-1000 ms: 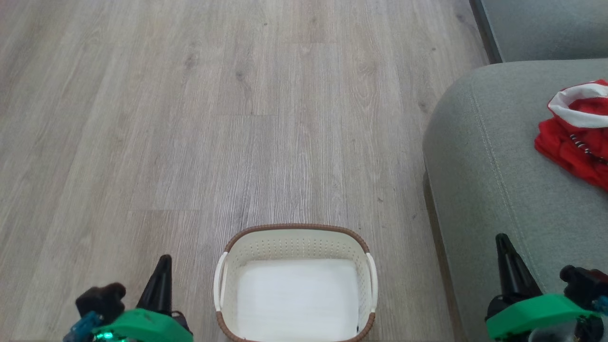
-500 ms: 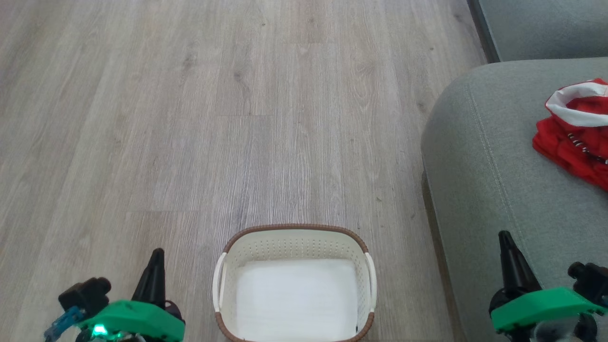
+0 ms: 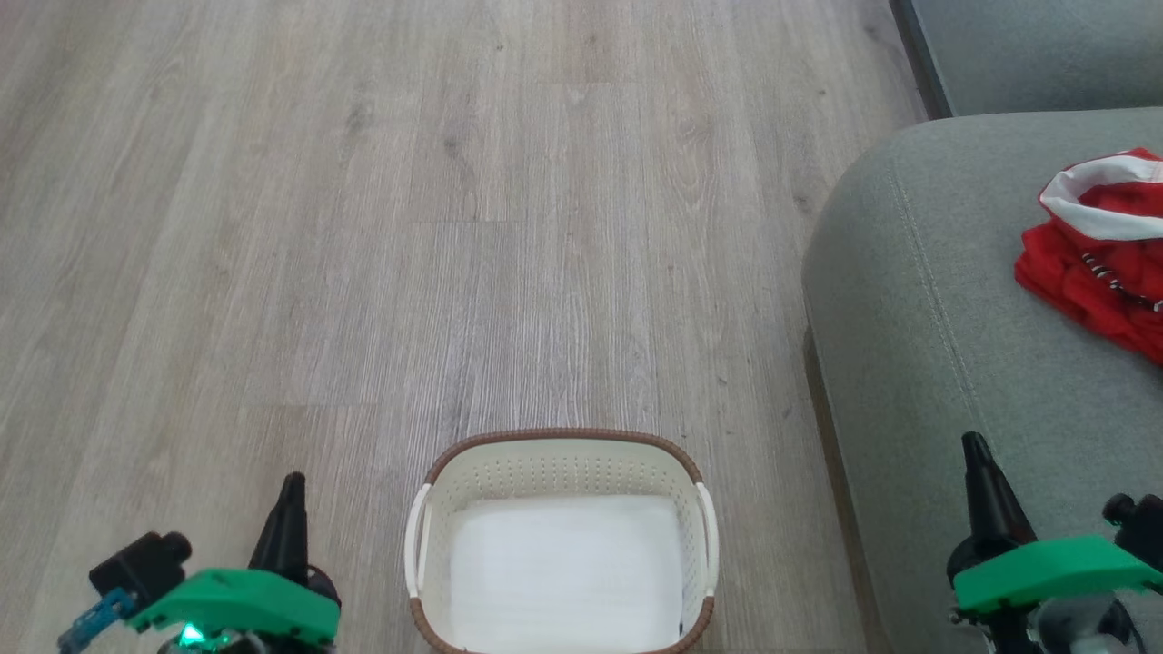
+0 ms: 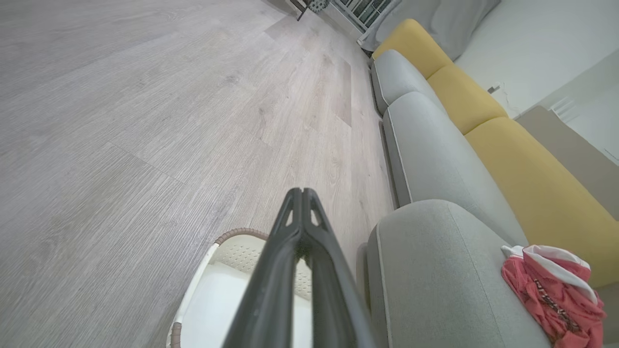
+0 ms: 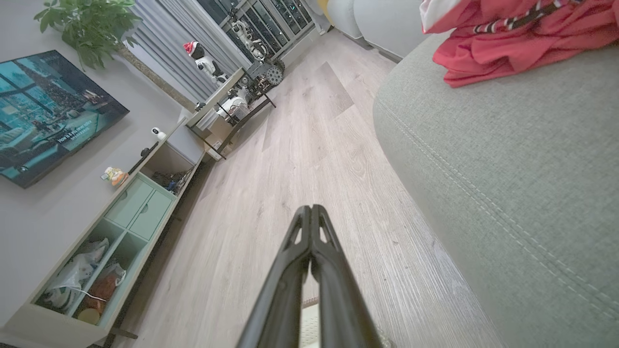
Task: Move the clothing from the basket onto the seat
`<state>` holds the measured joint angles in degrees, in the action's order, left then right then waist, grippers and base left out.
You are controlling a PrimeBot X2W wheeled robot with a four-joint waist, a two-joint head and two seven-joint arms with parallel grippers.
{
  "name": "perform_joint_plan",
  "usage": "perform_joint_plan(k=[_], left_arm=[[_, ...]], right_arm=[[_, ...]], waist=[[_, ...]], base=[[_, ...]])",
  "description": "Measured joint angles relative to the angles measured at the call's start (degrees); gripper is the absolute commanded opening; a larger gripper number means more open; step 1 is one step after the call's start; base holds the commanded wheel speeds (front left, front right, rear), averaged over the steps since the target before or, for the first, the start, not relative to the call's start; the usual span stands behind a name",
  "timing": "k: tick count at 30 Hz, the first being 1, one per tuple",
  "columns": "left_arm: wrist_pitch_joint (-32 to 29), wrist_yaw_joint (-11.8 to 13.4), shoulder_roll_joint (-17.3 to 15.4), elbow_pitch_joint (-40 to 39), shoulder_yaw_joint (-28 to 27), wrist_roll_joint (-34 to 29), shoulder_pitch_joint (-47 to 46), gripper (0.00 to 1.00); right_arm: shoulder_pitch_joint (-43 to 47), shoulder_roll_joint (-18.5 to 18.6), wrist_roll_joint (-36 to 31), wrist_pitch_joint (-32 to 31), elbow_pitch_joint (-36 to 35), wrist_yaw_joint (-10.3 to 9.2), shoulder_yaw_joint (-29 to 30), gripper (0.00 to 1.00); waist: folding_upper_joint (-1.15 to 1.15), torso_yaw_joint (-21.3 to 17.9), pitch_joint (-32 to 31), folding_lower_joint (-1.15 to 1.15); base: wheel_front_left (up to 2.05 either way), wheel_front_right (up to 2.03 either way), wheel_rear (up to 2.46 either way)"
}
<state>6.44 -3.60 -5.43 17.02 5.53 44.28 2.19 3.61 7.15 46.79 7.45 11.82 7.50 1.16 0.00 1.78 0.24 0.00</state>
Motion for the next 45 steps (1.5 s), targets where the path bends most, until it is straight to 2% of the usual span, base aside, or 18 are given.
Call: perform_joint_plan(k=[45], left_arm=[[-7.45,-1.97,1.77,-0.51,-5.93,27.55,-3.27,0.0]], right_arm=[[-3.38,-1.97,26.51,-7.49,2.34,0.0,2.89,0.0]], waist=[[0.0,-1.04,-0.03,0.0]], base=[[0.0,0.0,0.0]])
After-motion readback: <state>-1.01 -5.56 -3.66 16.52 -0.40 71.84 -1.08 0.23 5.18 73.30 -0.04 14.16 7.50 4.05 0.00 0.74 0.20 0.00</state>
